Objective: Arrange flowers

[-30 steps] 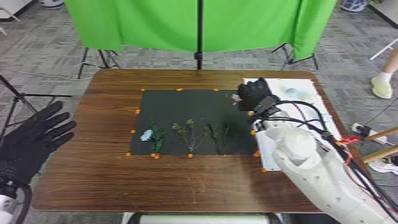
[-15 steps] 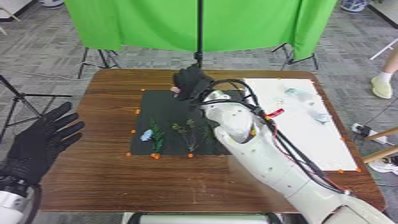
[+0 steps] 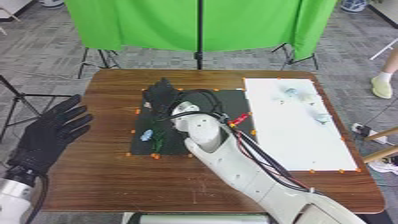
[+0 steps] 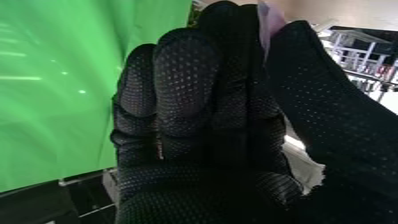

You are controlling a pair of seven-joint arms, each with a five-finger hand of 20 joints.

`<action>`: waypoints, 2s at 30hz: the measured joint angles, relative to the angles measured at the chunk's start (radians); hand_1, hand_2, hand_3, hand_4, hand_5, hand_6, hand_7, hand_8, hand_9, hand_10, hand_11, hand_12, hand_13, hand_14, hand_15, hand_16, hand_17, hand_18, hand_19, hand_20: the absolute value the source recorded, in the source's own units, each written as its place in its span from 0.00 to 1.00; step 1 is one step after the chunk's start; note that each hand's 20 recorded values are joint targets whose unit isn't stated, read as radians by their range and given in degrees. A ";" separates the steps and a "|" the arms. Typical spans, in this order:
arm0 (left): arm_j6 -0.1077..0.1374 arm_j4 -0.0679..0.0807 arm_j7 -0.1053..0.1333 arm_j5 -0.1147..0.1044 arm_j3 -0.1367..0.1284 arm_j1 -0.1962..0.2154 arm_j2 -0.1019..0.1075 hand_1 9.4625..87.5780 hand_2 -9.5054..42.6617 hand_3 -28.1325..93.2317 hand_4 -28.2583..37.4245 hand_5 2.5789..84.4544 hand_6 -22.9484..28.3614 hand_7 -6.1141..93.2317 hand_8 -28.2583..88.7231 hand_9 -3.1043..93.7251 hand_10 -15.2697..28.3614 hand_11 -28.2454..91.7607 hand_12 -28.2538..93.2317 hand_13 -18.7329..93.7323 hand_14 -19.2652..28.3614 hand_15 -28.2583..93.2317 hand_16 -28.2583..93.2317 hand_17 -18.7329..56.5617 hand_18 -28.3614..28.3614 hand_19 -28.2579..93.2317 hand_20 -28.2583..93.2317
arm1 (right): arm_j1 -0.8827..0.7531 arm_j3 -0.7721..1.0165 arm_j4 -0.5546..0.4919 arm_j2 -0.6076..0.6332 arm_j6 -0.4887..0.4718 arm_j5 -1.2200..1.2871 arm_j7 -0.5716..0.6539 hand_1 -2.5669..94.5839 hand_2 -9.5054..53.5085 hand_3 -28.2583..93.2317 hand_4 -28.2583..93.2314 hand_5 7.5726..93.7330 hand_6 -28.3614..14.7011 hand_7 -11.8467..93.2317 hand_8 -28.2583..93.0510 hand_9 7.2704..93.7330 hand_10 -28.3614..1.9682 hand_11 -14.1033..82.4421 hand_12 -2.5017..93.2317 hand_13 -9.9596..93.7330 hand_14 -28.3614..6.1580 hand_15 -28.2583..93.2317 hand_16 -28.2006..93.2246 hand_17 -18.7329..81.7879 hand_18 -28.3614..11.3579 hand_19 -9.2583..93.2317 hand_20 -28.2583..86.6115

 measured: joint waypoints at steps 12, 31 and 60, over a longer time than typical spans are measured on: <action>-0.013 0.007 -0.002 0.000 0.016 -0.043 0.020 0.19 0.15 0.81 0.01 0.28 0.48 0.27 0.14 0.26 0.58 0.40 0.36 0.31 0.68 0.47 0.23 0.09 0.83 0.56 0.29 | 0.000 0.025 0.068 -0.039 0.005 -0.005 0.049 0.49 0.00 0.95 0.00 0.73 0.69 0.60 0.11 0.90 0.83 0.39 0.54 0.84 0.77 0.71 0.52 0.49 0.31 0.85 0.58; -0.044 0.031 -0.025 0.000 0.048 -0.105 0.027 0.19 0.15 0.81 0.01 0.28 0.48 0.27 0.14 0.26 0.58 0.40 0.36 0.31 0.68 0.47 0.23 0.09 0.83 0.56 0.29 | -0.001 0.005 0.072 -0.030 0.002 -0.006 0.114 0.42 0.00 0.92 0.00 0.71 0.67 0.59 0.11 0.85 0.78 0.49 0.45 0.82 0.75 0.74 0.47 0.48 0.29 0.85 0.60; -0.024 -0.011 0.018 0.001 -0.005 0.031 -0.046 0.19 0.15 0.81 0.01 0.28 0.48 0.27 0.14 0.26 0.58 0.41 0.36 0.31 0.68 0.48 0.23 0.09 0.83 0.56 0.29 | -0.011 0.178 -0.260 0.191 -0.051 0.376 0.146 0.23 0.17 0.95 0.00 0.51 0.58 0.37 0.07 0.56 0.59 0.53 0.26 0.60 0.62 0.72 0.39 0.39 0.28 0.77 0.57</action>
